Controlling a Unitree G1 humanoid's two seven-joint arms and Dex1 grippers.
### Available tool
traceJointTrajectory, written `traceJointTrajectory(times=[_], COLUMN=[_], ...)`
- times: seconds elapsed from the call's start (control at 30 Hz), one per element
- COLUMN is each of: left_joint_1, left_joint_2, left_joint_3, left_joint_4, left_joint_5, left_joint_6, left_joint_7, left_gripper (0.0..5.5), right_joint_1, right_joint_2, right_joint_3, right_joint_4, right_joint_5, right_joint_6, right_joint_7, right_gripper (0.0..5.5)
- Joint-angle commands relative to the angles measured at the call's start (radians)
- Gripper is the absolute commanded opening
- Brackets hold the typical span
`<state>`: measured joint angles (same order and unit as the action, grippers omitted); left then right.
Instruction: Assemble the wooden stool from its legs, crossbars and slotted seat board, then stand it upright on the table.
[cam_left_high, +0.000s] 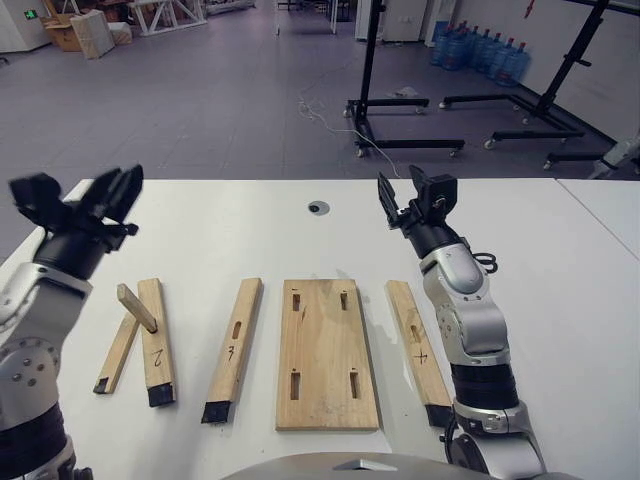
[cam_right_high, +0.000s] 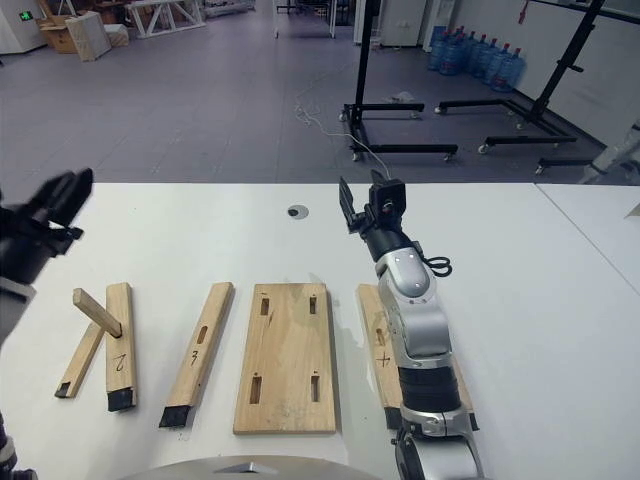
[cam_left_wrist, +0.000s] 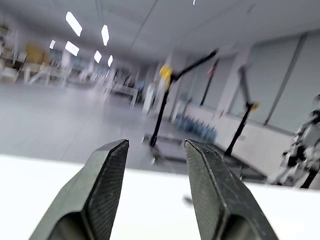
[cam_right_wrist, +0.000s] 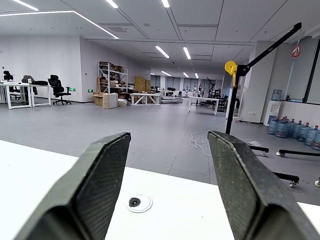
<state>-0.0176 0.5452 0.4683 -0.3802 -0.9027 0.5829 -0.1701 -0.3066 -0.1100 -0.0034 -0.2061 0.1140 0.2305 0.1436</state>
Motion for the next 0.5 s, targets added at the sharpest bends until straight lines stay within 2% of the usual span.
traceJointTrajectory(times=[0.03, 0.27, 0.5], left_joint_1=[0.103, 0.143, 0.065], left_joint_2=[-0.051, -0.114, -0.118], left_joint_3=[-0.107, -0.097, -0.057], left_joint_4=[0.156, 0.182, 0.038], left_joint_5=[0.152, 0.209, 0.164], left_joint_6=[-0.057, -0.119, -0.092], left_joint_7=[-0.079, -0.109, -0.062], left_gripper=[2.03, 2.03, 2.03], right_joint_1=[-0.040, -0.043, -0.040], right_joint_2=[0.004, -0.001, 0.003], right_joint_3=[-0.007, -0.029, -0.016], right_joint_4=[0.029, 0.021, 0.009], right_joint_5=[0.005, 0.017, 0.012], right_joint_6=[-0.007, 0.004, 0.004], right_joint_7=[0.002, 0.005, 0.007], right_gripper=[2.85, 2.85, 2.85])
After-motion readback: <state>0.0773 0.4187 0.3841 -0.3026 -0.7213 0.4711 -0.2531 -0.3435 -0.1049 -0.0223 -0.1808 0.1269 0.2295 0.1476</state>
